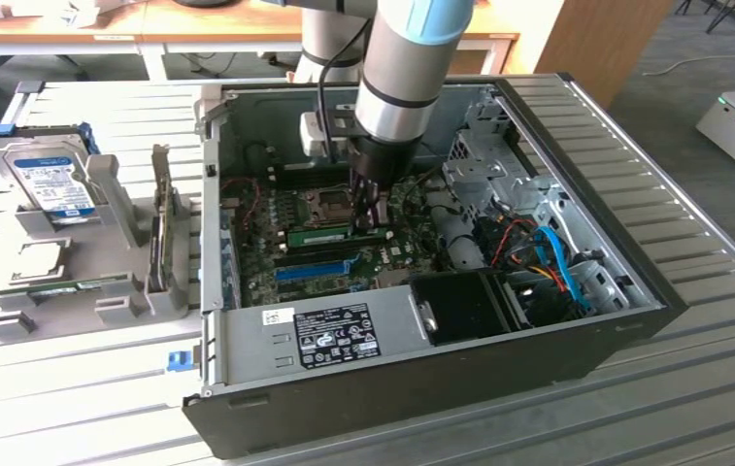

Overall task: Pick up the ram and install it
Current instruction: 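Insert the ram into the slot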

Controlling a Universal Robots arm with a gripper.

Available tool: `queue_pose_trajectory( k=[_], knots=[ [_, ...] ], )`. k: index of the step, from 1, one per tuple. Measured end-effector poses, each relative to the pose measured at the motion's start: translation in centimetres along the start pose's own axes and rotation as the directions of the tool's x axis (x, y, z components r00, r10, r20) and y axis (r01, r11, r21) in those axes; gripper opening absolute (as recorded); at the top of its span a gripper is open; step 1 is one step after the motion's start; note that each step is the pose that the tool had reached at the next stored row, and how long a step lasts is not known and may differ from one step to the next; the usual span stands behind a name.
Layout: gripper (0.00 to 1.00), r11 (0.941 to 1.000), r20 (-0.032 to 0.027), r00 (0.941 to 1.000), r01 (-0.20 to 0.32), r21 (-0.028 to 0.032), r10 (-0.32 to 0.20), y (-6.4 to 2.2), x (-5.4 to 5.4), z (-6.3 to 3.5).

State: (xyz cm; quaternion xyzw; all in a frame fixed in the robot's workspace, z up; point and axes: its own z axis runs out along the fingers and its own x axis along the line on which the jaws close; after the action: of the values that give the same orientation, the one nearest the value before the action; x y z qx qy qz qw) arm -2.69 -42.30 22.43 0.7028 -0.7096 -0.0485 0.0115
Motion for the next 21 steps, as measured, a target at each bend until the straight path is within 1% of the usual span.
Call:
queue_pose_trajectory(
  k=[13, 21],
  knots=[
    [0.13, 1.0, 0.0, 1.0, 0.0, 0.0021, 0.0, -0.04, 0.03, 0.49],
    [0.13, 1.0, 0.0, 1.0, 0.0, 0.0022, 0.0, -0.04, 0.03, 0.51]
  ],
)
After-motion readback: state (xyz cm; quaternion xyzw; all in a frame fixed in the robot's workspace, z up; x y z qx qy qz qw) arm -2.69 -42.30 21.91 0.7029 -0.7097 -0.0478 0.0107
